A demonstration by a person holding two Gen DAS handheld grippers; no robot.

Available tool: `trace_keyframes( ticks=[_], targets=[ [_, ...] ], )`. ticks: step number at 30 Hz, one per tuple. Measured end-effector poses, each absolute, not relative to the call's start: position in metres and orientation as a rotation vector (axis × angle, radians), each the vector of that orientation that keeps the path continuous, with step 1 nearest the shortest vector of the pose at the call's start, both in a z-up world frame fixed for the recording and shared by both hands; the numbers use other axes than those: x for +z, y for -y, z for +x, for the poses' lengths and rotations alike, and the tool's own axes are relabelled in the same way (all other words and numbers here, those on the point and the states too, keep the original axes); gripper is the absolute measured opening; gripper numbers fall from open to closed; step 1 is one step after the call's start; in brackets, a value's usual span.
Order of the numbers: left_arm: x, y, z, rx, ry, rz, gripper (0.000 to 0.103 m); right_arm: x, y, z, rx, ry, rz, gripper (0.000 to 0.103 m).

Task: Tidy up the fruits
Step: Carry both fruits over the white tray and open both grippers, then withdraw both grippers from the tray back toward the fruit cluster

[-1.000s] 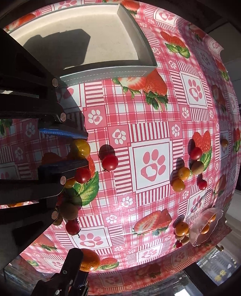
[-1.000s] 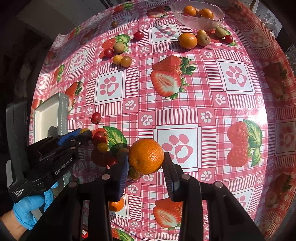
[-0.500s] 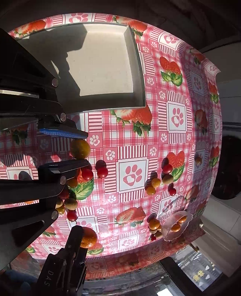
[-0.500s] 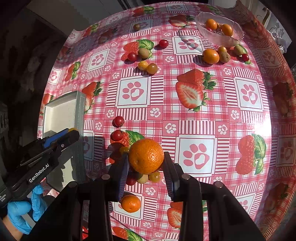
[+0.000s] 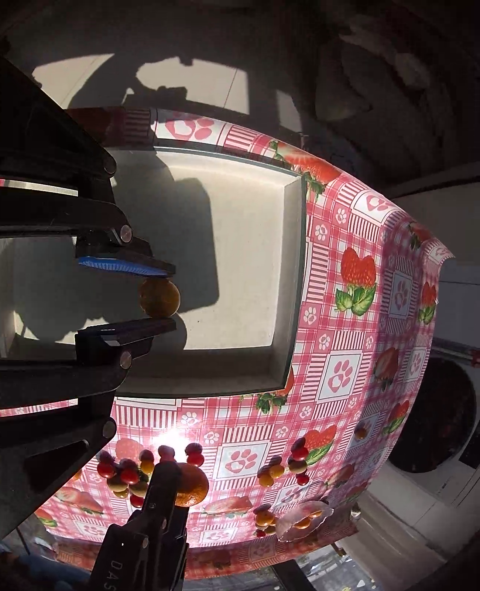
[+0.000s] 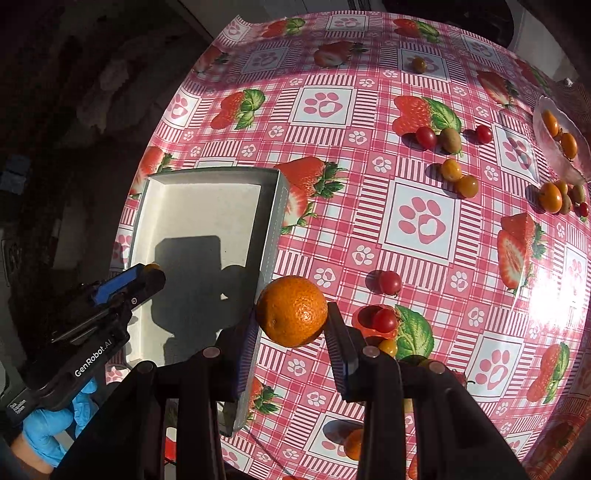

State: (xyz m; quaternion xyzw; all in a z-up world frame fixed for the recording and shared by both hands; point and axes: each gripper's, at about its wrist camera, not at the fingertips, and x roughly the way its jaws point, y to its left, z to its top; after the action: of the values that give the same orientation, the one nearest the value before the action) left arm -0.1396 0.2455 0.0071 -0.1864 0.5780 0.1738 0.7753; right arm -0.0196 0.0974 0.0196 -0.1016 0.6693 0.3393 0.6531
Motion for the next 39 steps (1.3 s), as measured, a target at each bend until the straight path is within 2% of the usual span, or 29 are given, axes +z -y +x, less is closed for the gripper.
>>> trace_keyframes(
  ticks=[12, 27, 28, 29, 30, 32, 33, 39],
  targets=[
    [-0.038, -0.290, -0.128, 0.434, -1.319, -0.416, 0.024, -0.025, -0.190, -0.030, 0.820, -1.544, -0.377, 0.040],
    [-0.064, -0.282, -0.120, 0.402, -1.391, -0.371, 0.025, -0.058, -0.197, -0.025, 0.774, -1.573, -0.446, 0.042],
    [-0.064, -0.281, -0.121, 0.402, -1.392, -0.365, 0.029, -0.058, -0.200, -0.025, 0.781, -1.577, -0.441, 0.044],
    [-0.064, -0.282, -0.121, 0.417, -1.395, -0.356, 0.038, -0.060, -0.203, -0.023, 0.780, -1.578, -0.443, 0.044],
    [-0.064, -0.283, -0.122, 0.436, -1.399, -0.349, 0.060, -0.060, -0.201, -0.022, 0.779, -1.578, -0.444, 0.044],
    [-0.062, -0.285, -0.127, 0.454, -1.375, -0.355, 0.080, -0.054, -0.201, -0.018, 0.796, -1.582, -0.399, 0.066],
    [-0.058, -0.286, -0.128, 0.458, -1.362, -0.352, 0.080, -0.050, -0.201, -0.015, 0.807, -1.581, -0.373, 0.084],
    [-0.043, -0.274, -0.131, 0.428, -1.381, -0.323, 0.080, -0.019, -0.189, -0.013, 0.796, -1.509, -0.331, 0.086]
  ],
)
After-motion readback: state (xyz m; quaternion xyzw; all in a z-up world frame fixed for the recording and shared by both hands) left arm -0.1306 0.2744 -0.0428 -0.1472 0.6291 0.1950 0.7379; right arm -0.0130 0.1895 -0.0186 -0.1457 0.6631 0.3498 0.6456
